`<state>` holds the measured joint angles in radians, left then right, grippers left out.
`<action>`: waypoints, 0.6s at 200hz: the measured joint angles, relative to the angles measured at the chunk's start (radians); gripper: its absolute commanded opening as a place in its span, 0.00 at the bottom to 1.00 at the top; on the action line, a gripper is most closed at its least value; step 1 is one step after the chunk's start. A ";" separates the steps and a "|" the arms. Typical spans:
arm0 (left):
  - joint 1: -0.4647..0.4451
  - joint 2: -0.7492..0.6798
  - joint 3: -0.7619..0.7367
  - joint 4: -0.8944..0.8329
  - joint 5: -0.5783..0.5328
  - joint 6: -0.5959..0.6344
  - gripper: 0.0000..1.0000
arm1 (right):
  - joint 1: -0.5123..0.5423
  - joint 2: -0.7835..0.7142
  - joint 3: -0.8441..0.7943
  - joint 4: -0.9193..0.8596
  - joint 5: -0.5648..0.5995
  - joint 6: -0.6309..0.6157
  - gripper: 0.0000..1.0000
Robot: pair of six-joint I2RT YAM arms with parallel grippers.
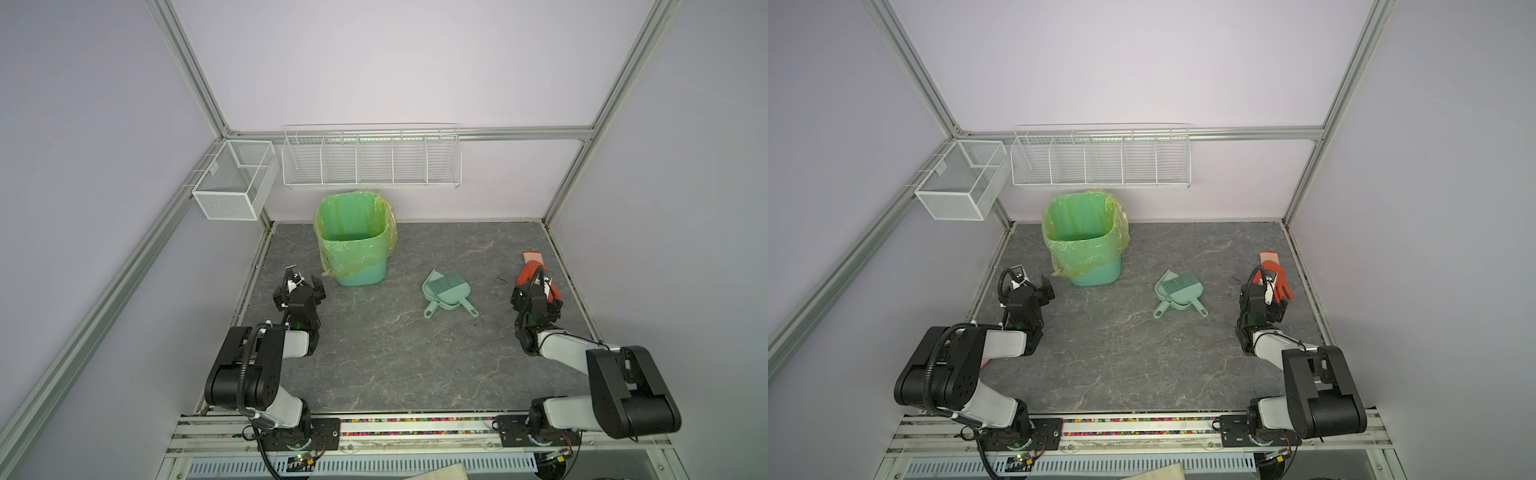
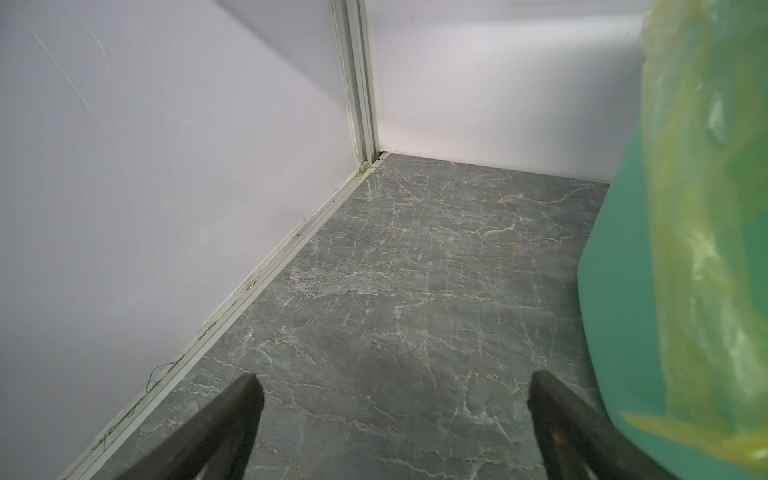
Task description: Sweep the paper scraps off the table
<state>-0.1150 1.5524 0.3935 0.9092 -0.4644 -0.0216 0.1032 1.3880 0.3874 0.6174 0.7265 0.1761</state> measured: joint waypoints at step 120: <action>0.000 0.004 -0.005 0.022 0.017 0.000 0.99 | -0.004 0.088 -0.013 0.185 -0.231 -0.151 0.89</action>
<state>-0.1150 1.5562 0.3882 0.9310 -0.4477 -0.0216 0.0994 1.4761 0.3740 0.8028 0.4953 0.0246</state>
